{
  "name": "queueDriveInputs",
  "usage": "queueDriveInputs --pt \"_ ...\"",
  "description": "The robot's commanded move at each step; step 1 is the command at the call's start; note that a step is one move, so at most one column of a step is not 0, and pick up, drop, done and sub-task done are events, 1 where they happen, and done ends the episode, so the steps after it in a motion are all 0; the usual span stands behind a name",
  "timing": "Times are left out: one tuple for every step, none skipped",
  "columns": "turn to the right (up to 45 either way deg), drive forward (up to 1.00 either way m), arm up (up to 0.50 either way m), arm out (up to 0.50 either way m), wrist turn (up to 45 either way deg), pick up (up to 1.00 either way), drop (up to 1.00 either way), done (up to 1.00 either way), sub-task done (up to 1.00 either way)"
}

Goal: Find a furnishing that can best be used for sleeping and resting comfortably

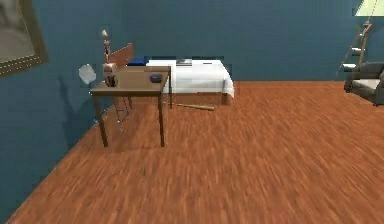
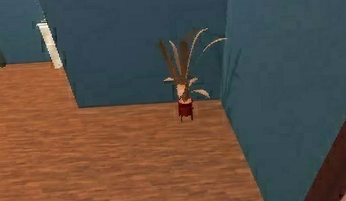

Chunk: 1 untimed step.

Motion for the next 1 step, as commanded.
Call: queueDriveInputs --pt "0.0 1.00 0.00 0.00 0.0 0.00 0.00 0.00 0.00"
